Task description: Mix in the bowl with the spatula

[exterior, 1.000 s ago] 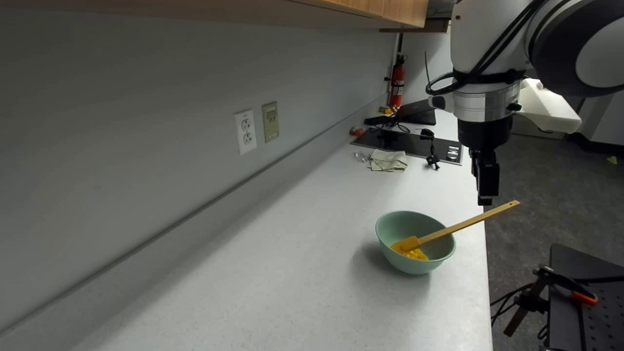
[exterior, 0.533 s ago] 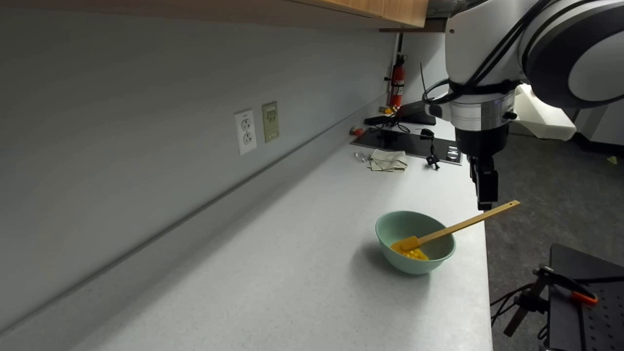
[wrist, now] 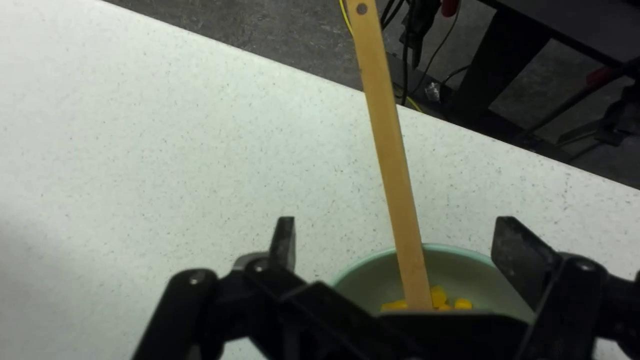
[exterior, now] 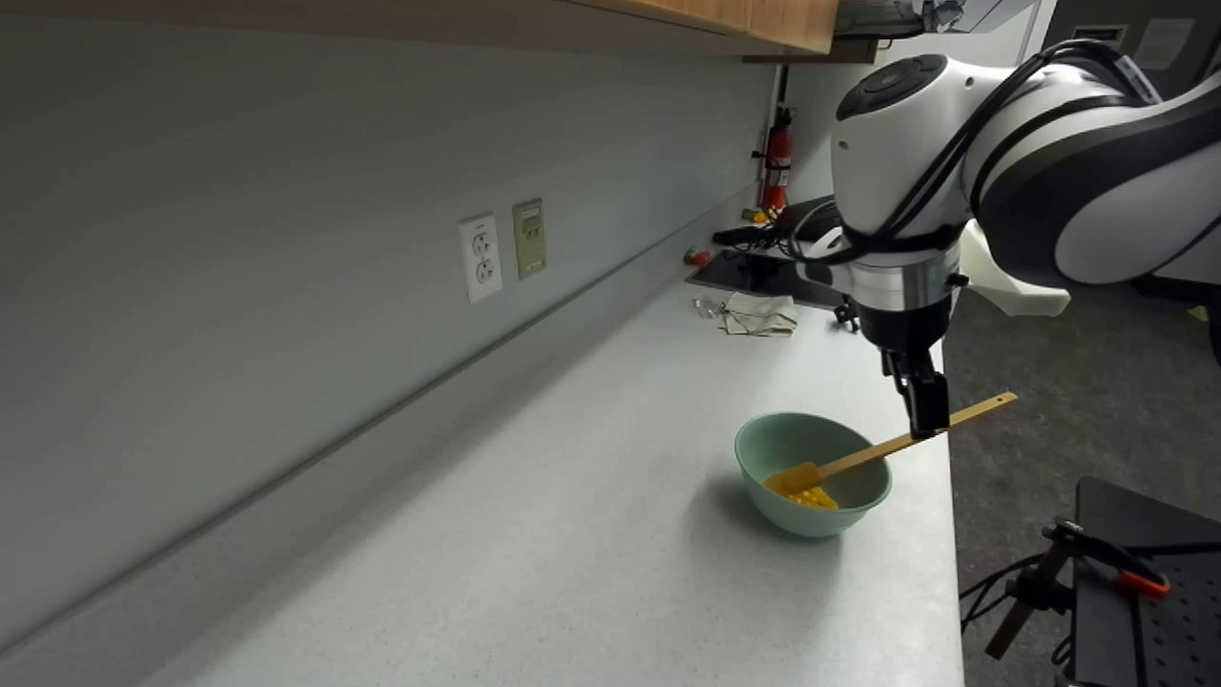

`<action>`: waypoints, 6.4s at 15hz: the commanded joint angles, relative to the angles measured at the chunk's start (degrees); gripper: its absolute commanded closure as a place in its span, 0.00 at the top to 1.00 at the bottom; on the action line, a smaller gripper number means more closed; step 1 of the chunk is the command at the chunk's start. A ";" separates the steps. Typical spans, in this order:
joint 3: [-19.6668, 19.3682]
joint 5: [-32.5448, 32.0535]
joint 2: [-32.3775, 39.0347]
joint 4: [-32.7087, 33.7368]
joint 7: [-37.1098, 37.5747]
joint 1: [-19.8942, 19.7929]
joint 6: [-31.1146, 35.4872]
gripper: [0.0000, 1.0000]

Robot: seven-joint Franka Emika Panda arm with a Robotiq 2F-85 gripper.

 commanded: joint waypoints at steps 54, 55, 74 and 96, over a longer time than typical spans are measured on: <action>2.85 -9.17 17.86 15.69 -2.11 4.79 -32.36 0.04; 2.77 -9.25 18.34 15.87 -2.01 4.81 -33.20 0.04; 4.09 -13.06 13.28 16.26 -1.34 4.69 -36.75 0.04; 3.53 -10.98 18.77 18.91 -4.04 4.08 -40.20 0.04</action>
